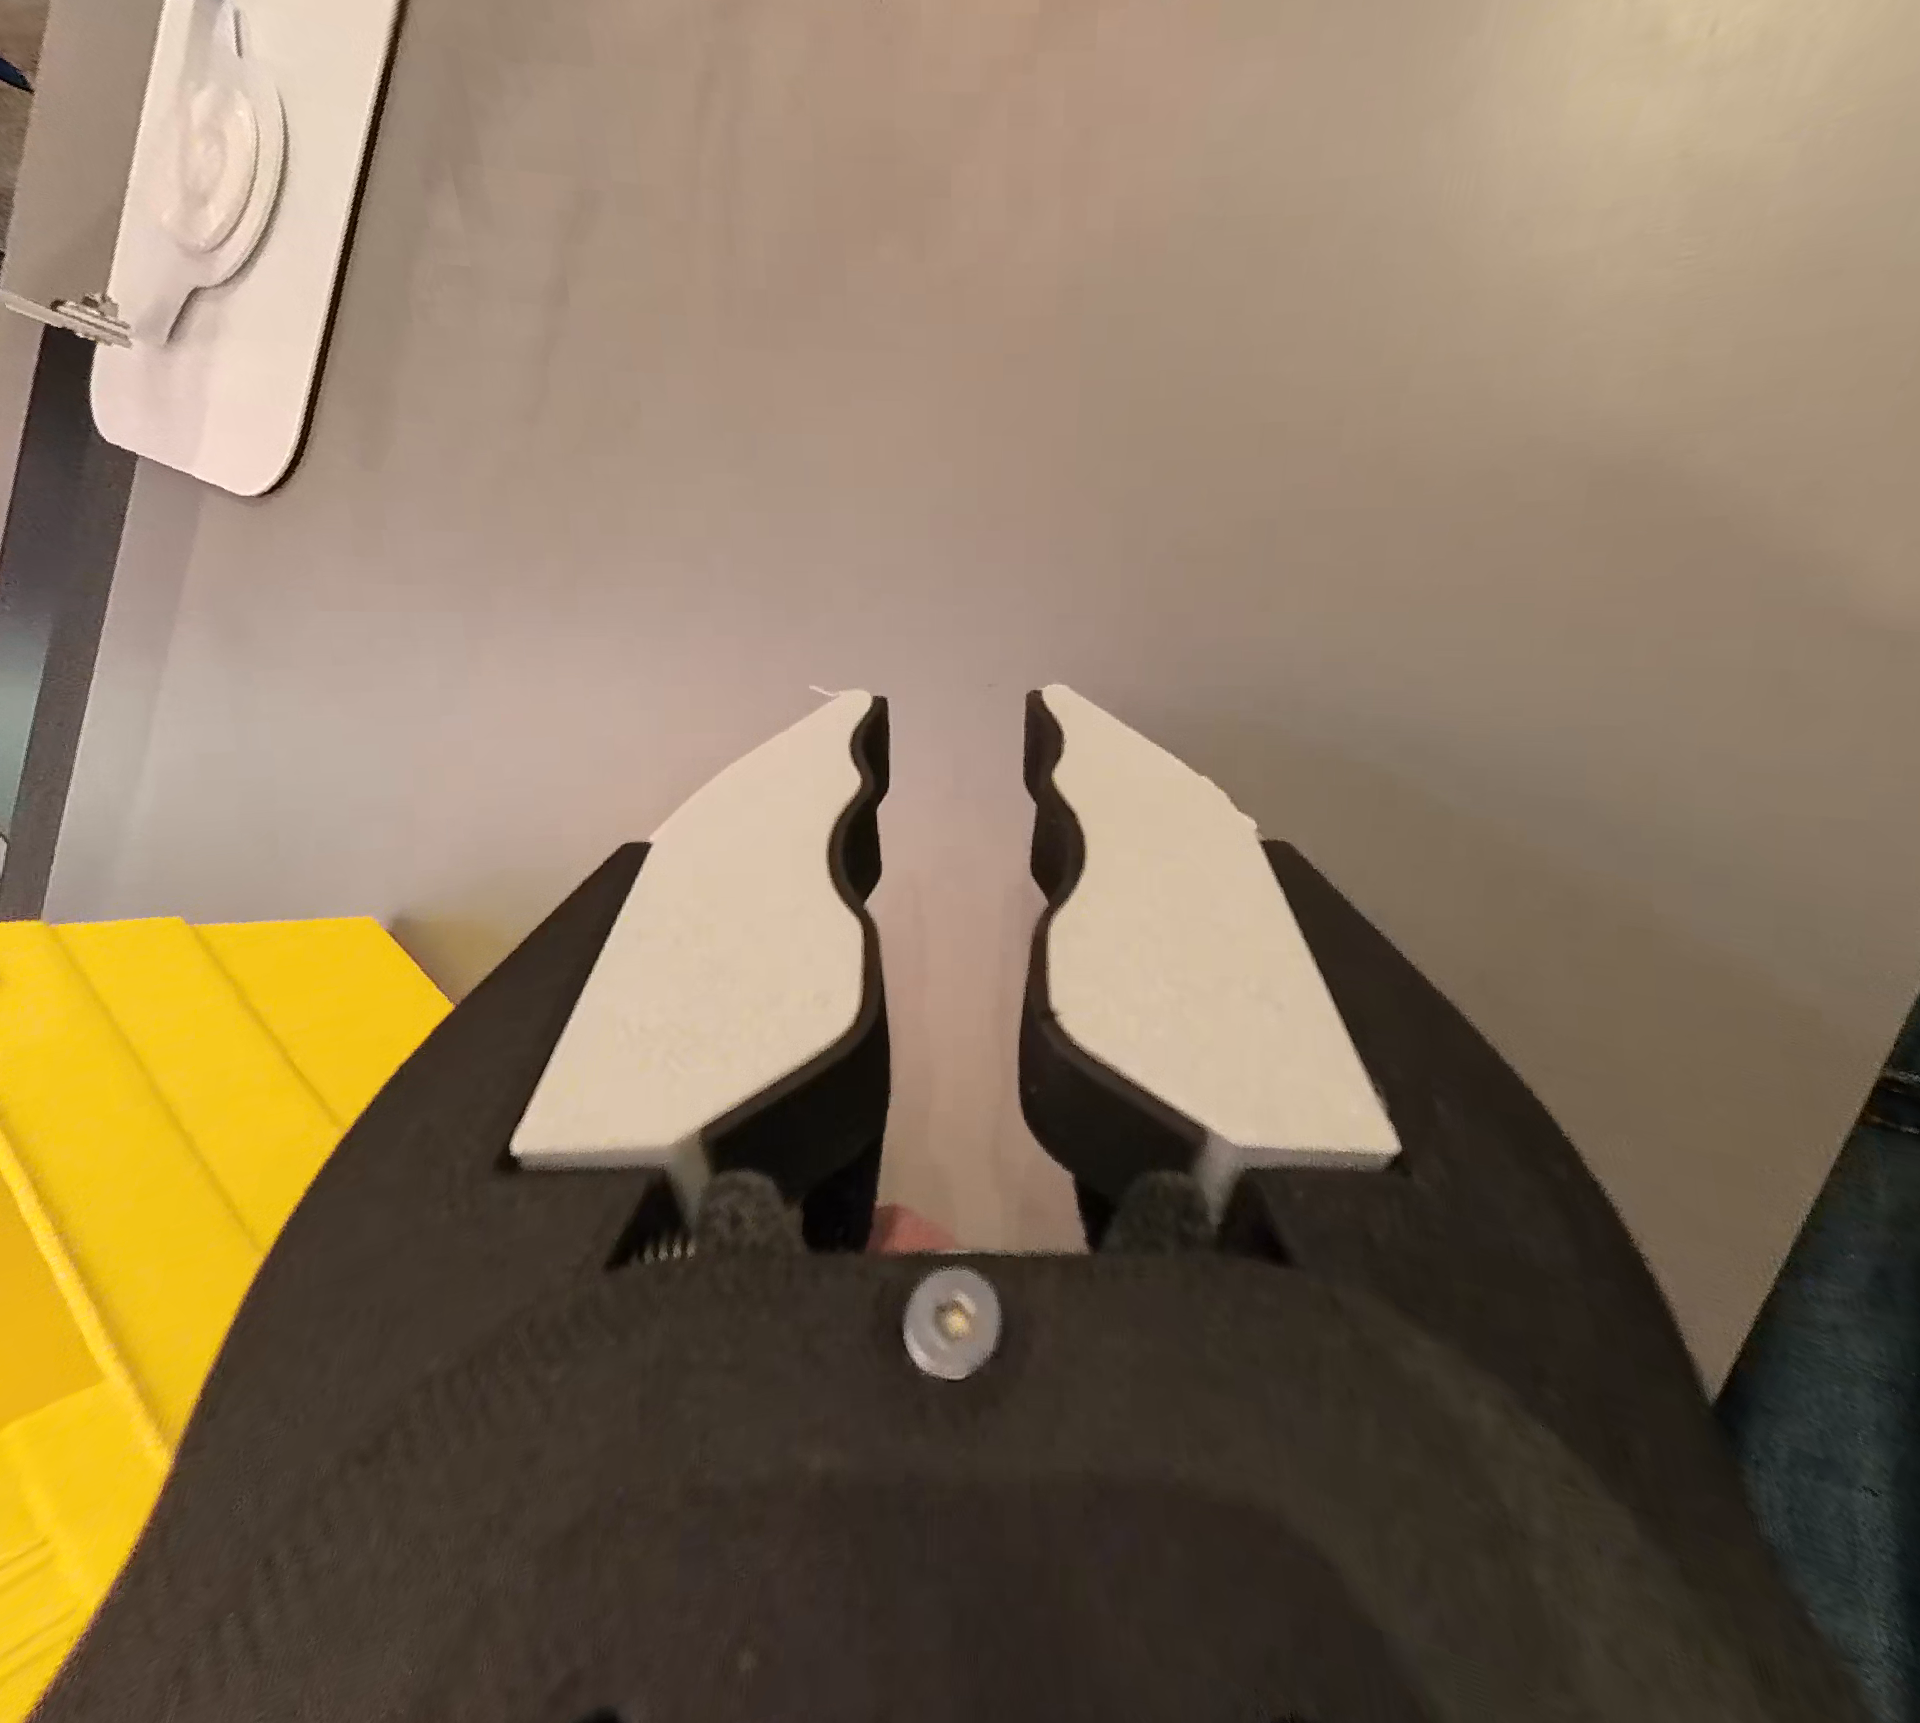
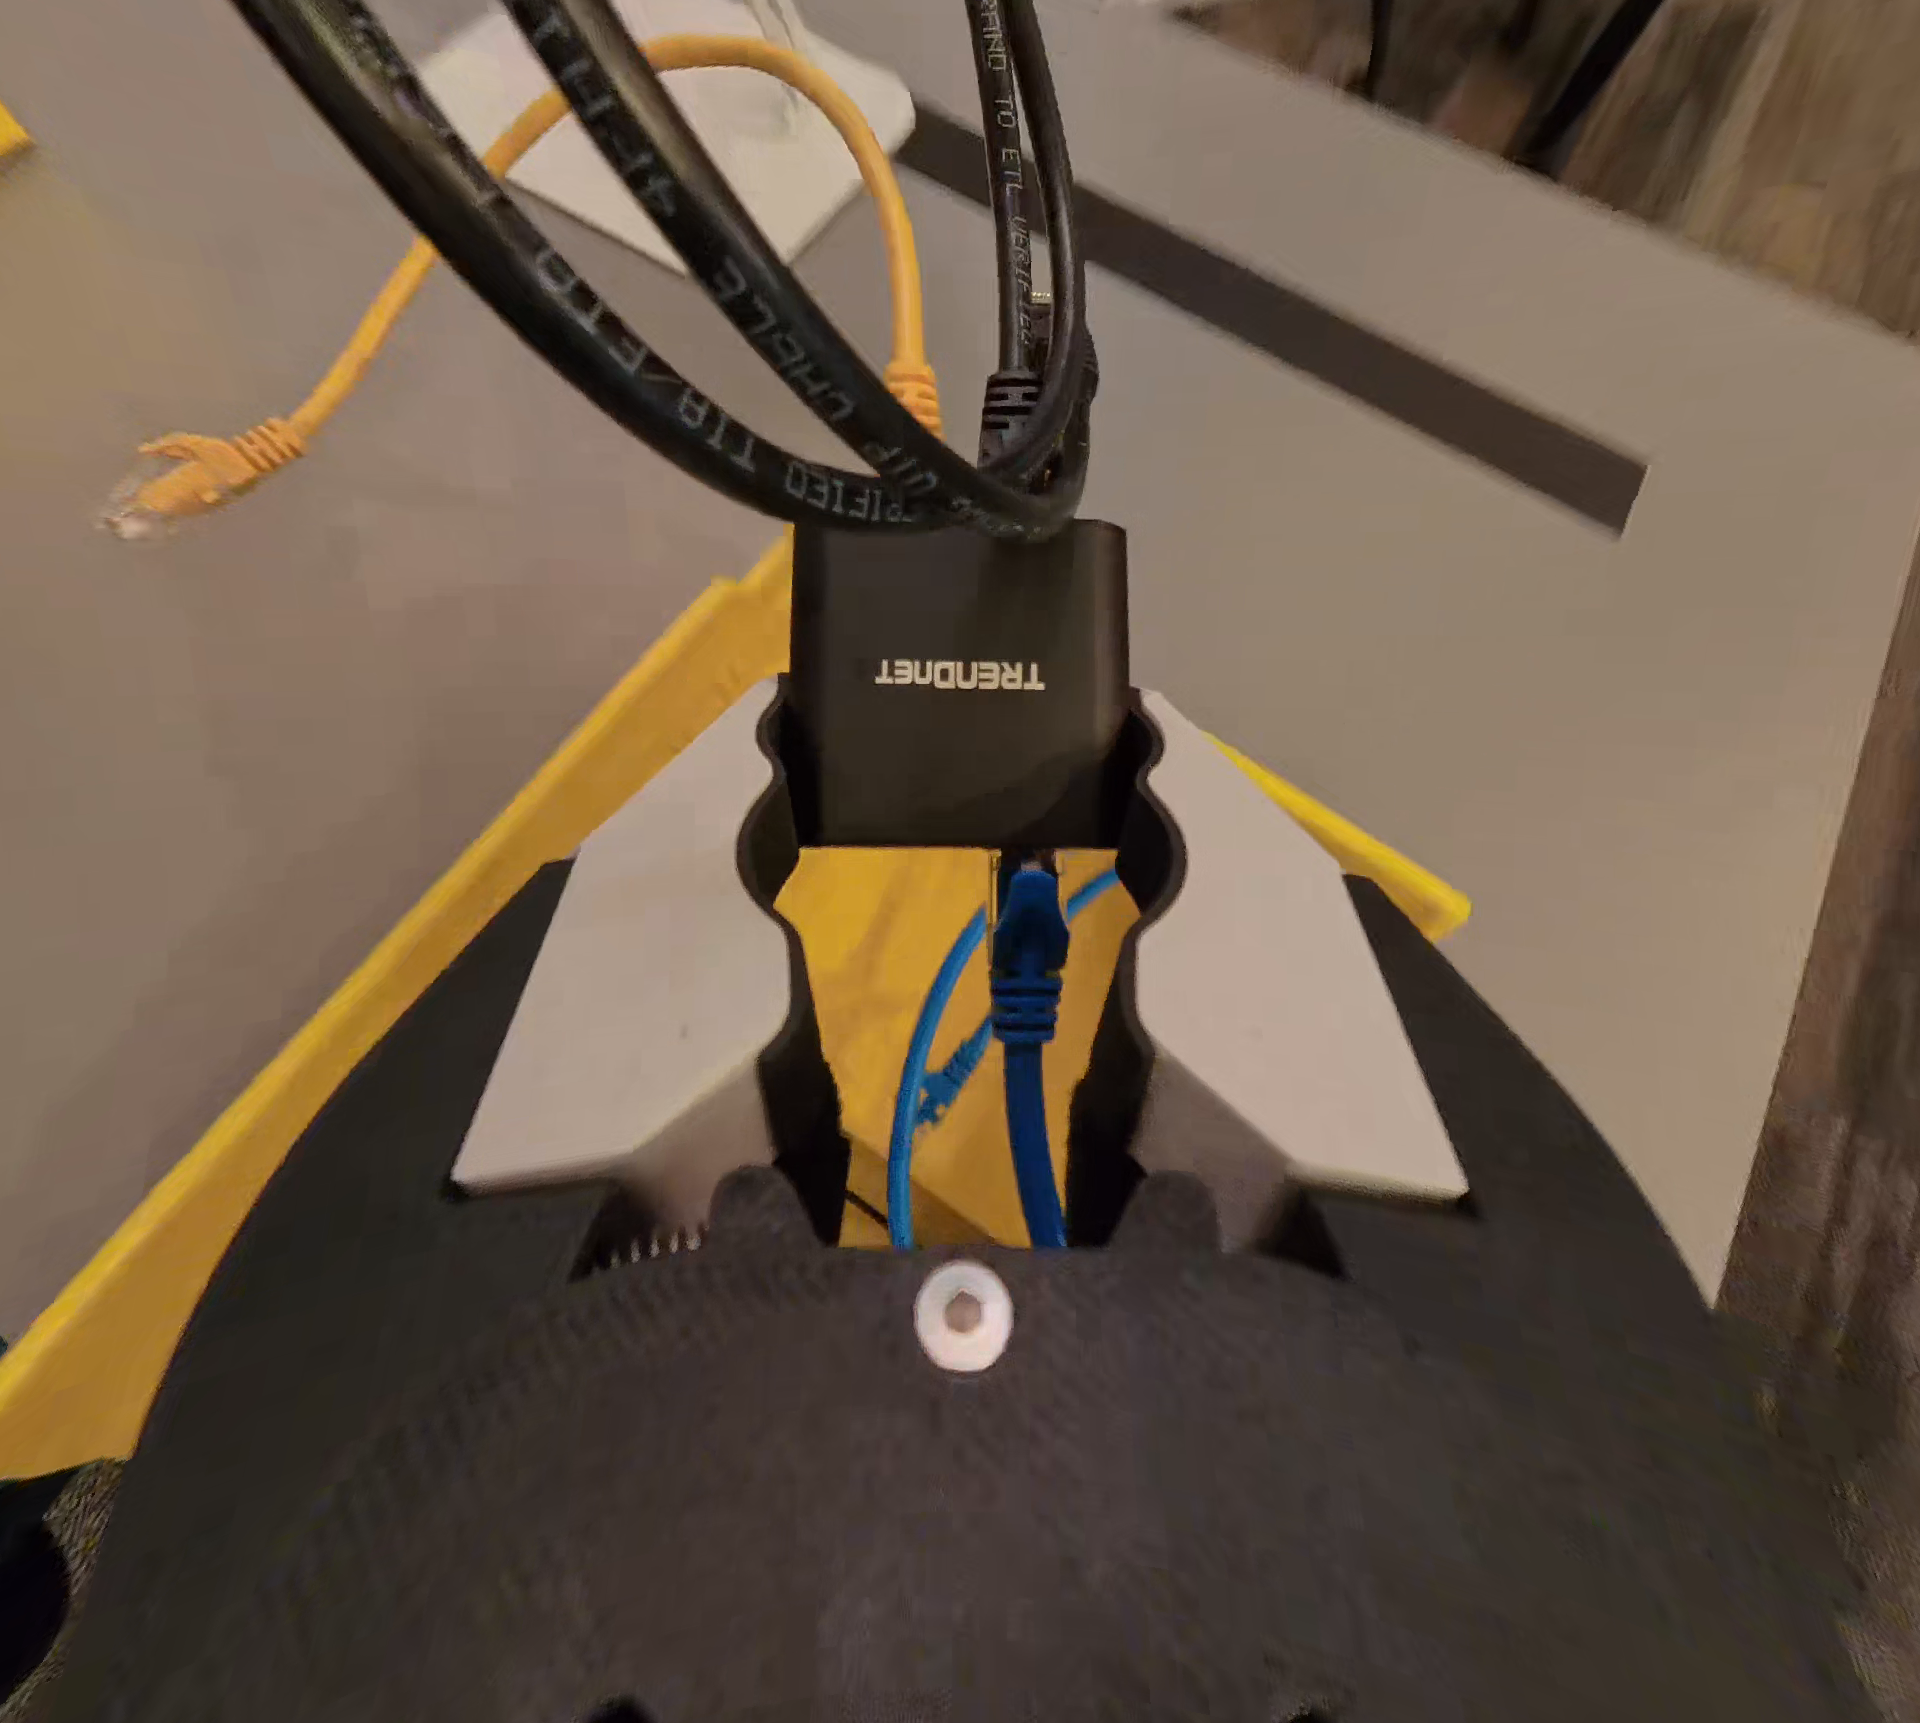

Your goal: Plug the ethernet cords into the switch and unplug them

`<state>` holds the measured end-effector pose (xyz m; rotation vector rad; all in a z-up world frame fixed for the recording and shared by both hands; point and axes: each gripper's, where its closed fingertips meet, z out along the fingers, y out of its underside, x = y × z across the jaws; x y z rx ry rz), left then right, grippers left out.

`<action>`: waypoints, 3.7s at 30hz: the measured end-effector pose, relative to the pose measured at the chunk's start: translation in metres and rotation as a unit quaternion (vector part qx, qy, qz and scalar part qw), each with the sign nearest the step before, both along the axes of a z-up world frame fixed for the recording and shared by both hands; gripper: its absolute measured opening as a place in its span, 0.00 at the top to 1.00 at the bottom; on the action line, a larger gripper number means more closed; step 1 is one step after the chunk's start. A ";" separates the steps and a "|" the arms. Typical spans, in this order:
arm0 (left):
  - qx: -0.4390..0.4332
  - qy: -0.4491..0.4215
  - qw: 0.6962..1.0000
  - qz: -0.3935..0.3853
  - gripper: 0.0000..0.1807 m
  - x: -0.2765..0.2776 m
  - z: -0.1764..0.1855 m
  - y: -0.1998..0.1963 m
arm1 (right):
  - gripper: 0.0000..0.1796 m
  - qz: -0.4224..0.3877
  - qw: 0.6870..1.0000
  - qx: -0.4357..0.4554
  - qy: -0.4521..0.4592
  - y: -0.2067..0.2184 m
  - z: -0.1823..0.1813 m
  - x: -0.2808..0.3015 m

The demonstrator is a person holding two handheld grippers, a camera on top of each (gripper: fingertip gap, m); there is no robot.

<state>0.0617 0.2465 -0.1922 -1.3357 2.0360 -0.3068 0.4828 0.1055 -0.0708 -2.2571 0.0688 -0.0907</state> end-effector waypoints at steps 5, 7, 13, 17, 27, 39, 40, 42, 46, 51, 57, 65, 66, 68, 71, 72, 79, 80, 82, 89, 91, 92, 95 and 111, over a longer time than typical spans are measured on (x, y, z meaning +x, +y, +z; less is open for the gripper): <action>-0.001 0.005 1.000 -0.003 0.86 0.000 -0.004 -0.002 | 0.67 -0.018 0.995 -0.103 0.000 -0.011 -0.066 0.011; -0.001 0.007 1.000 -0.003 0.86 0.000 -0.004 -0.002 | 0.67 -0.021 0.991 -0.133 0.000 -0.013 -0.084 0.013; -0.001 0.010 1.000 -0.006 0.86 -0.001 -0.005 -0.003 | 0.66 -0.013 0.968 -0.246 -0.041 -0.023 -0.123 0.017; -0.001 0.012 1.000 -0.008 0.86 -0.002 -0.005 -0.004 | 0.67 0.013 0.933 -0.350 -0.079 -0.034 -0.147 0.014; 0.000 0.018 1.000 -0.007 0.85 -0.003 -0.005 -0.004 | 0.62 0.051 0.896 -0.437 -0.061 -0.041 -0.143 0.009; 0.015 0.003 1.000 0.005 0.83 -0.005 0.012 0.005 | 0.63 0.031 0.938 -0.312 -0.148 -0.048 -0.014 -0.011; 0.019 -0.005 1.000 0.012 0.78 -0.007 0.021 0.010 | 0.63 0.017 0.946 -0.282 -0.157 -0.053 0.001 -0.011; 0.039 -0.020 0.998 0.052 0.70 -0.015 0.047 0.034 | 0.62 -0.027 0.957 -0.235 -0.168 -0.072 0.026 -0.003; 0.052 -0.091 0.984 0.142 0.67 -0.051 0.115 0.092 | 0.62 -0.098 0.962 -0.215 -0.140 -0.135 0.023 0.018; 0.035 -0.095 0.953 0.285 0.54 -0.133 0.142 0.172 | 0.57 -0.129 0.969 -0.203 -0.046 -0.182 -0.035 0.028; -0.055 -0.051 0.906 0.416 0.51 -0.232 0.097 0.233 | 0.56 -0.121 0.977 -0.170 0.042 -0.189 -0.083 0.019; -0.158 0.034 0.861 0.482 0.45 -0.301 0.016 0.254 | 0.78 -0.090 0.973 -0.204 0.050 -0.176 -0.112 0.003; -0.178 0.037 0.862 0.474 0.47 -0.298 0.009 0.252 | 0.81 -0.088 0.973 -0.207 0.050 -0.173 -0.116 0.002; -0.241 0.030 0.861 0.447 0.64 -0.285 -0.002 0.243 | 0.86 -0.105 0.971 -0.214 0.031 -0.170 -0.123 0.007; -0.324 0.003 0.851 0.413 0.84 -0.267 -0.004 0.233 | 0.89 -0.108 0.974 -0.196 0.034 -0.160 -0.124 0.005; -0.339 -0.002 0.851 0.402 0.87 -0.264 -0.002 0.230 | 0.88 -0.104 0.976 -0.188 0.036 -0.155 -0.124 0.002; -0.296 -0.002 0.862 0.412 0.95 -0.269 -0.004 0.230 | 0.89 -0.068 0.985 -0.151 0.058 -0.110 -0.123 -0.033; -0.308 -0.009 0.857 0.412 0.96 -0.269 -0.004 0.227 | 0.89 -0.064 0.985 -0.141 0.069 -0.101 -0.123 -0.041; -0.330 -0.029 0.851 0.409 0.96 -0.266 -0.001 0.222 | 0.87 -0.056 0.987 -0.124 0.087 -0.082 -0.122 -0.059; -0.313 -0.100 0.854 0.404 0.96 -0.266 0.035 0.213 | 0.77 -0.017 0.987 -0.073 0.142 -0.017 -0.118 -0.135; -0.318 -0.123 0.849 0.402 0.96 -0.270 0.047 0.208 | 0.71 0.002 0.984 -0.057 0.167 0.005 -0.115 -0.163; -0.323 -0.132 0.847 0.402 0.96 -0.272 0.053 0.205 | 0.68 0.011 0.983 -0.053 0.175 0.015 -0.114 -0.177; -0.337 -0.154 0.839 0.399 0.96 -0.281 0.074 0.195 | 0.60 0.042 0.982 -0.038 0.180 0.050 -0.112 -0.221; -0.299 -0.246 0.849 0.359 0.95 -0.276 0.175 0.163 | 0.22 0.240 0.907 -0.007 0.345 0.187 -0.081 -0.455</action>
